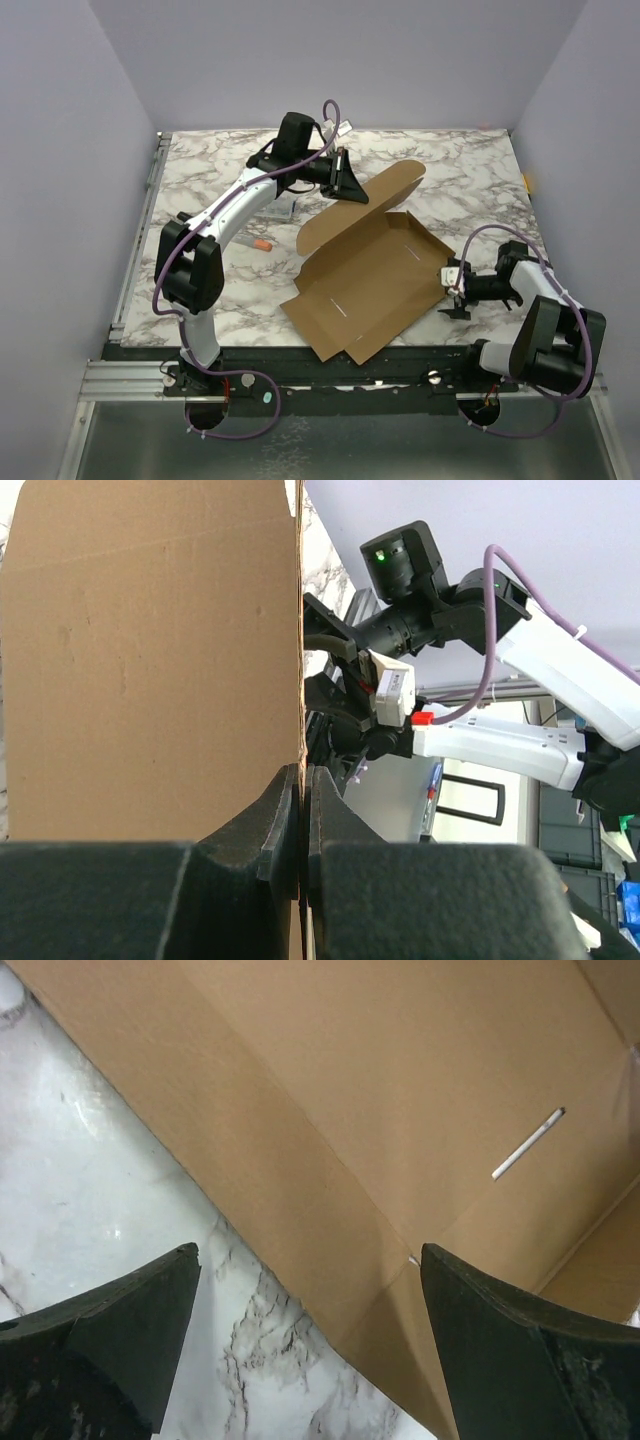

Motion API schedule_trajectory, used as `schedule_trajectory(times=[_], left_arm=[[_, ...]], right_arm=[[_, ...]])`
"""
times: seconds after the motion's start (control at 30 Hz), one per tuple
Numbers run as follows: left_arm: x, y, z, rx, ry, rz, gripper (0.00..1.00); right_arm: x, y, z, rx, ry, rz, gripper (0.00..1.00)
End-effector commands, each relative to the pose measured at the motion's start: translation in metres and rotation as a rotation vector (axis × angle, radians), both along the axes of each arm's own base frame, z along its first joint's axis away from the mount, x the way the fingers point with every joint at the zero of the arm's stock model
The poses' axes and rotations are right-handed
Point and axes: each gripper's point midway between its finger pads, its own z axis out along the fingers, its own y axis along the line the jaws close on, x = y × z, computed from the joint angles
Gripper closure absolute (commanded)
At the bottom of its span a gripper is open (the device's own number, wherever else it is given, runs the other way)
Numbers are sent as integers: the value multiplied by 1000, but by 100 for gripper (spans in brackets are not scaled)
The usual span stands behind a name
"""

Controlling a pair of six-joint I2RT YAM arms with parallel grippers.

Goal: Fold the paper box
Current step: Fold the paper box at the center of the board.

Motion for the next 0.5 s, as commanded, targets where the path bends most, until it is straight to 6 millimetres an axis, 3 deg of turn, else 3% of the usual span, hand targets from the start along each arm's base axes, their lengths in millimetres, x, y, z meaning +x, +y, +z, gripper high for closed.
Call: schedule_trajectory(times=[0.0, 0.2, 0.33, 0.47], left_arm=[[-3, -1, 21, -19, -44, 4, 100], [-3, -3, 22, -22, -44, -2, 100], [-4, -6, 24, -28, -43, -12, 100], [-2, -9, 27, -35, -46, -17, 100]], right_arm=[[18, -9, -11, -147, -226, 218, 7], [31, -2, -20, -172, -223, 223, 17], [41, 4, -6, -124, -179, 200, 31], [38, 10, 3, -107, -100, 230, 42]])
